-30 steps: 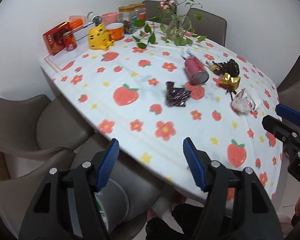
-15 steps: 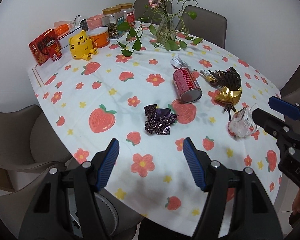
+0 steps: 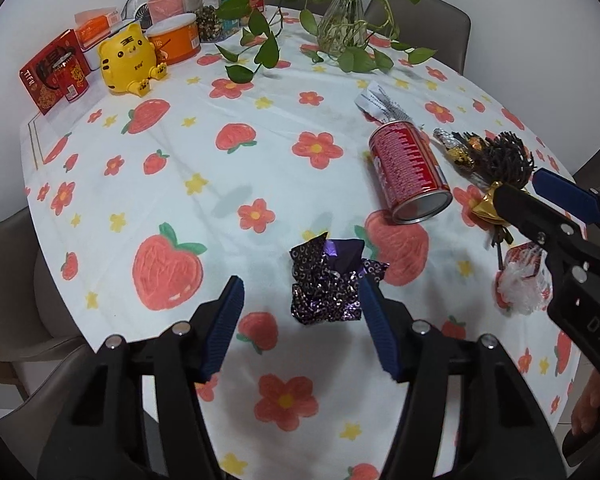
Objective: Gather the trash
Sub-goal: 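Grasp the purple foil wrapper with the left gripper while the right gripper grasps the red milk can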
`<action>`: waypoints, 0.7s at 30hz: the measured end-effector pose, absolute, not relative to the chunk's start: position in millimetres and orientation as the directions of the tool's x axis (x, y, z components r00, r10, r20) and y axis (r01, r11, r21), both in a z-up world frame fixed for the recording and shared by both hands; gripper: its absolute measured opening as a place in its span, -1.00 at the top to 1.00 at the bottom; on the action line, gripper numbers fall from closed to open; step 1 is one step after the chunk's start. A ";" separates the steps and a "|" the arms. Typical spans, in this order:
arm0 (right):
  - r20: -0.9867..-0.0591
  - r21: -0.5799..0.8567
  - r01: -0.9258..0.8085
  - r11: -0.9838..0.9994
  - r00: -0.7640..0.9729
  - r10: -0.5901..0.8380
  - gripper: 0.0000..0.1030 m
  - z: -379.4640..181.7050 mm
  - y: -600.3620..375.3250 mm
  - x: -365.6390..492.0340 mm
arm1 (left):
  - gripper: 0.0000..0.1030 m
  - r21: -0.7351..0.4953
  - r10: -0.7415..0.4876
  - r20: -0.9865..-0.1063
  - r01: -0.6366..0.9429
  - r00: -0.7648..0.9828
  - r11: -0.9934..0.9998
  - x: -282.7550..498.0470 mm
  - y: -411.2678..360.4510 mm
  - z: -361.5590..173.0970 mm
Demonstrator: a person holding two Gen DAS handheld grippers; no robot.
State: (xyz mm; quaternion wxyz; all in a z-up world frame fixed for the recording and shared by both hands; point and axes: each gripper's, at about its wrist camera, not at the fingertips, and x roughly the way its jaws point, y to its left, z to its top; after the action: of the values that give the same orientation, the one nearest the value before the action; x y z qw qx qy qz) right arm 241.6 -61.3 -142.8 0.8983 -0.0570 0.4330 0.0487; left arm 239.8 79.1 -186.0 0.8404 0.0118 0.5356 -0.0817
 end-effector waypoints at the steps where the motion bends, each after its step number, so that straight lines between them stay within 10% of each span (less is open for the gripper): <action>1: -0.783 -0.059 -0.133 0.989 0.620 0.037 0.07 -146.0 -61.2 246.1 | -0.05 -0.072 -0.126 -0.905 0.147 0.405 0.987 243.5 79.8 -190.4; 13: -0.807 -0.047 -0.111 0.993 0.589 0.028 0.07 -174.7 -59.2 279.6 | 0.17 -0.112 -0.161 -0.933 0.163 0.322 0.980 271.7 75.0 -236.7; 21: -0.816 -0.041 -0.103 0.994 0.578 0.027 0.02 -181.7 -57.7 293.0 | 0.82 -0.124 -0.174 -0.925 0.164 0.339 0.979 282.2 77.8 -240.9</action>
State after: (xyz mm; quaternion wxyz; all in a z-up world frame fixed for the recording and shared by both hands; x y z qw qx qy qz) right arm 293.0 -57.7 -181.7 0.8873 -0.0419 0.4579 0.0367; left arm 282.2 77.8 -240.9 0.8182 -0.0042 0.5656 -0.1032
